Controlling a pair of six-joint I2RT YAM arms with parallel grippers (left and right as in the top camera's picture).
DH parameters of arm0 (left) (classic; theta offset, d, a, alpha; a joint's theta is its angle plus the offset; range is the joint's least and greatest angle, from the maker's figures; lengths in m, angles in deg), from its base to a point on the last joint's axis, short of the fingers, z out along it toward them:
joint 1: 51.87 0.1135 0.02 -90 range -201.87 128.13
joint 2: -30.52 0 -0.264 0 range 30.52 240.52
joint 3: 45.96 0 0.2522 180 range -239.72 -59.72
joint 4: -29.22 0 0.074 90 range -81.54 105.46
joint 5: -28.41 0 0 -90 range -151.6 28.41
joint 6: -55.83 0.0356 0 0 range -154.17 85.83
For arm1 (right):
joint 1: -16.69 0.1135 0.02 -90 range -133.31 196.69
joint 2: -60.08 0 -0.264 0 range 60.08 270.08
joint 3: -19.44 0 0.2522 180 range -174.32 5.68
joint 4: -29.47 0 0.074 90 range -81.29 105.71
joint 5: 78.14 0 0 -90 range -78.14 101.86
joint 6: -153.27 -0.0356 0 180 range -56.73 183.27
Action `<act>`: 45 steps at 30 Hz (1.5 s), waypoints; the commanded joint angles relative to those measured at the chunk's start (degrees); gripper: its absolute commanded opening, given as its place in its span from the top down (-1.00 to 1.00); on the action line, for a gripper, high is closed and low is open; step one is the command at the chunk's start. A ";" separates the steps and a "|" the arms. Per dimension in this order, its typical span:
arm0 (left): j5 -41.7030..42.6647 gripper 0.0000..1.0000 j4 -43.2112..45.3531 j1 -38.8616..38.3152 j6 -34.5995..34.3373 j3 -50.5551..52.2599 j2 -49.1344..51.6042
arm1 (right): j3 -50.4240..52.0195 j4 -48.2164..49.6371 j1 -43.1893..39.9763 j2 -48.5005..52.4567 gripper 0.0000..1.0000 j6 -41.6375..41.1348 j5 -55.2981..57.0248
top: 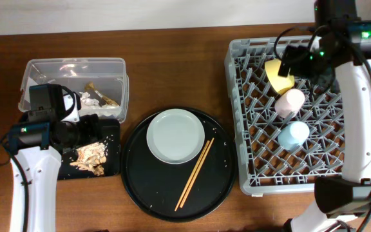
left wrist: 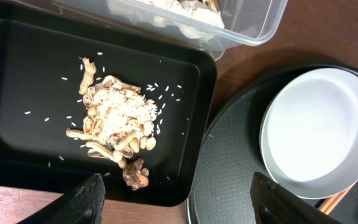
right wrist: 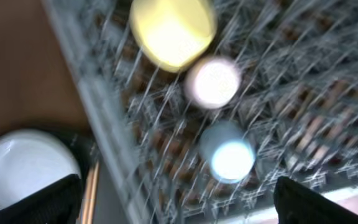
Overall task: Sort waste into correct bins and load items into the dishwasher rack
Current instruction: 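Move the right gripper to the chopsticks on the black tray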
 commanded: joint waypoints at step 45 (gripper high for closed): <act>-0.20 -0.50 -0.35 0.20 -0.13 -0.15 -0.63 | 68.32 47.80 41.68 -2.62 -0.94 -36.96 1.44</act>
